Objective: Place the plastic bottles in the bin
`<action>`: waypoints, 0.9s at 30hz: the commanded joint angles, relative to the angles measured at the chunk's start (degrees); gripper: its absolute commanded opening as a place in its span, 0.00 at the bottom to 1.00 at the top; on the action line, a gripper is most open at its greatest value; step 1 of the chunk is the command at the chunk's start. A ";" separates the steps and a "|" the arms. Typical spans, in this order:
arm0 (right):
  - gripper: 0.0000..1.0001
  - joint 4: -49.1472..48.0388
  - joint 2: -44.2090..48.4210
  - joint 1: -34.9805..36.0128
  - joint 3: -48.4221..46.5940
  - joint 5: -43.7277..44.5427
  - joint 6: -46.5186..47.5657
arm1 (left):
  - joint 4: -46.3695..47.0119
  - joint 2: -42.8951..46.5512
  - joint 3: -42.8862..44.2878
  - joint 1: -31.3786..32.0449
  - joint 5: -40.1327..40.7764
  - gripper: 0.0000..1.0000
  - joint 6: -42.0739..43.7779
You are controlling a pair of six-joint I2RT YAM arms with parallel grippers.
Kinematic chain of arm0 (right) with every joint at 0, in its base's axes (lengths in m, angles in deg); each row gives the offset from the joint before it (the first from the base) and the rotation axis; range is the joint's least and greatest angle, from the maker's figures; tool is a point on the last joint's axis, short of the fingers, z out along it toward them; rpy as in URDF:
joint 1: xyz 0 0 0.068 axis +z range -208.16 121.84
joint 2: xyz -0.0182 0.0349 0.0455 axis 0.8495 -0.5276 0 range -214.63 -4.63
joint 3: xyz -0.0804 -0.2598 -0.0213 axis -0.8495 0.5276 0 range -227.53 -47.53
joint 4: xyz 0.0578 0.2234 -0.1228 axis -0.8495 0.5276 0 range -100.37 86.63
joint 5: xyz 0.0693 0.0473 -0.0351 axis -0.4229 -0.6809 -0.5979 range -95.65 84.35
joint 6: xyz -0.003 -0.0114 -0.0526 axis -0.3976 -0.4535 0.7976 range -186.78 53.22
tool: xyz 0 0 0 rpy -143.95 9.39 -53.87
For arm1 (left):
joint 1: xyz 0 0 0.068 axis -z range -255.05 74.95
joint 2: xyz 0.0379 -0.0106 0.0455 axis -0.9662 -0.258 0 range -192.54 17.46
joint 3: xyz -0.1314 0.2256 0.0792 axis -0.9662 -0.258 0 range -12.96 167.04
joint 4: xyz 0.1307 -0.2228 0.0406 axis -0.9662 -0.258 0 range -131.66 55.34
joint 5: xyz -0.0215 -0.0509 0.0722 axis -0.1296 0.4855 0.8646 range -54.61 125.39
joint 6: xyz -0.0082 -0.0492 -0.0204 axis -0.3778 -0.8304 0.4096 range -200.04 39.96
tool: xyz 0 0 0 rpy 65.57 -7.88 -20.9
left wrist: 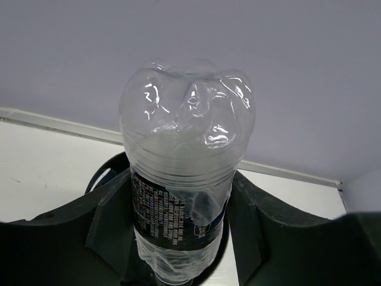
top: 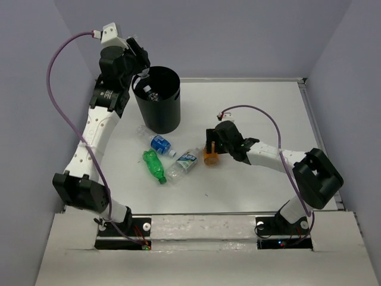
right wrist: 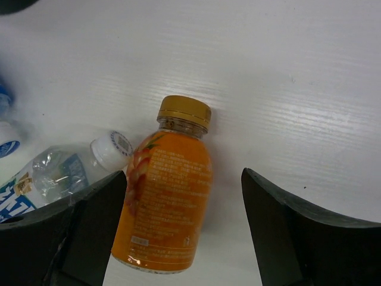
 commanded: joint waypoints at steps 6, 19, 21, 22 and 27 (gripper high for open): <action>0.77 3.72 -2.44 0.40 -1.63 -3.09 1.52 | 13.51 -10.35 3.53 2.21 9.75 0.48 7.74; 0.79 6.18 -3.85 0.40 -2.68 2.78 4.15 | 22.41 -10.89 -7.63 5.02 12.22 0.88 8.71; 0.79 6.53 -4.37 -0.12 -3.56 3.32 5.03 | 22.32 -10.01 -8.33 4.94 12.05 0.92 8.89; 0.79 6.97 -4.55 -0.13 -4.08 3.23 5.56 | 22.23 -9.48 -8.69 5.02 11.96 0.95 8.89; 0.58 7.85 -3.06 -0.66 -5.84 5.42 6.44 | 15.66 -4.04 -7.20 5.02 11.43 0.96 8.80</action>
